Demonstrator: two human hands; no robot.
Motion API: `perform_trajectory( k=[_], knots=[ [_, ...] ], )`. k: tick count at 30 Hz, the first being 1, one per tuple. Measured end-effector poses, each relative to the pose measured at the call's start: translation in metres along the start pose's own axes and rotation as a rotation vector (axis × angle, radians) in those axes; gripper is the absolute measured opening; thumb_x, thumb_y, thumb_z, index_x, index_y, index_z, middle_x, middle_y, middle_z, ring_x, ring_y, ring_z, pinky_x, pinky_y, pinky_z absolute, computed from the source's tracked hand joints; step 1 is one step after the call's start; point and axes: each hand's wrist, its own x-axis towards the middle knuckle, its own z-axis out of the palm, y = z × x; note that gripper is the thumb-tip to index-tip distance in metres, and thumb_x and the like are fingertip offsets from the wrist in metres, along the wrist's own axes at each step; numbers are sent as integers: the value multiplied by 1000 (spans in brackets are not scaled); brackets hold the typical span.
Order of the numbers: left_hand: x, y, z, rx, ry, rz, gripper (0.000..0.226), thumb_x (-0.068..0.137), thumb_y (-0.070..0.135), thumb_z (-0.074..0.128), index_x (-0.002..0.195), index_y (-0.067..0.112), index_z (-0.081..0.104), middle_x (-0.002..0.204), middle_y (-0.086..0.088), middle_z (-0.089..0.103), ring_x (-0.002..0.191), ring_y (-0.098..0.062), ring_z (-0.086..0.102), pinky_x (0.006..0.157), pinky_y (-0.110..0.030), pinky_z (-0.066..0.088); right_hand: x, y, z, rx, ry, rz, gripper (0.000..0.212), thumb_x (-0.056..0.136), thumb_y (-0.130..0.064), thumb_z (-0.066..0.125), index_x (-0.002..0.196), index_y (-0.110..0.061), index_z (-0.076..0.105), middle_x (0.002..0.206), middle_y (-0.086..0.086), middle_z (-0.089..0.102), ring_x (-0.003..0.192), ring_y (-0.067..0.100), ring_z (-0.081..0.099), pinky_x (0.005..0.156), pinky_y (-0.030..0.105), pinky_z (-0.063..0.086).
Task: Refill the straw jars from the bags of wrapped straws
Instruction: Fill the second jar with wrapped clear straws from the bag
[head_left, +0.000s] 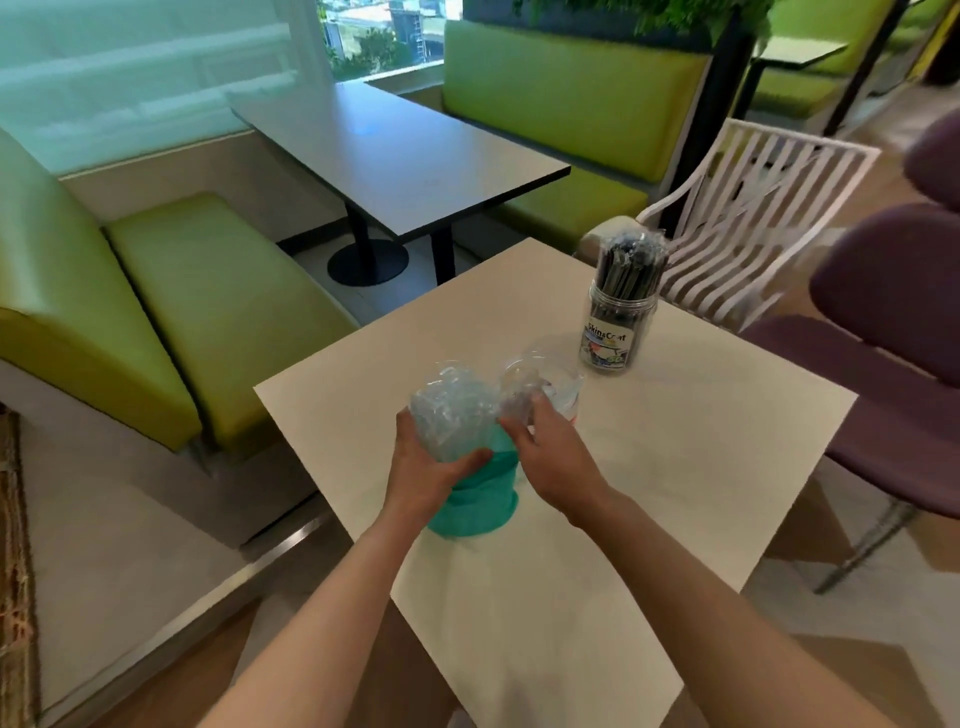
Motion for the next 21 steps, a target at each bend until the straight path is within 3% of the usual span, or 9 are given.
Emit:
perform_trajectory(
  k=[5,10,13,16,21],
  knots=[
    [10,-3,-7,-18,-52,14,95,57,36,94,125,31,28,111,19,40,107,-6,44,79,-13,38,-4,-16,-1,-171,29,-6,52,103,-40,38,148,-16,28,144,7,41,129,23,44,104,38,39],
    [22,-4,-7,-67,-97,7,95,56,34,95,124,32,29,120,11,45,111,-13,46,87,-28,41,-4,-33,-3,-104,187,-88,47,102,-40,39,143,-21,29,141,1,41,128,19,43,104,34,39],
    [29,-4,-9,-91,-111,15,94,57,32,94,124,32,28,121,10,44,110,-12,45,87,-28,40,0,-46,-10,-56,251,-93,50,101,-44,37,145,-21,30,145,0,45,131,18,45,108,35,37],
    [34,-9,-11,-110,-115,25,94,58,34,93,125,33,28,122,12,43,113,-12,45,89,-29,41,5,-69,-26,56,352,-110,47,101,-43,38,140,-18,35,132,-1,56,121,16,54,106,44,44],
    [43,-13,-15,-117,-106,21,95,58,39,93,126,35,27,123,13,42,115,-12,44,89,-28,42,12,-99,-45,223,579,-198,39,103,-34,41,136,-15,37,116,-3,57,108,11,58,100,39,49]
  ],
)
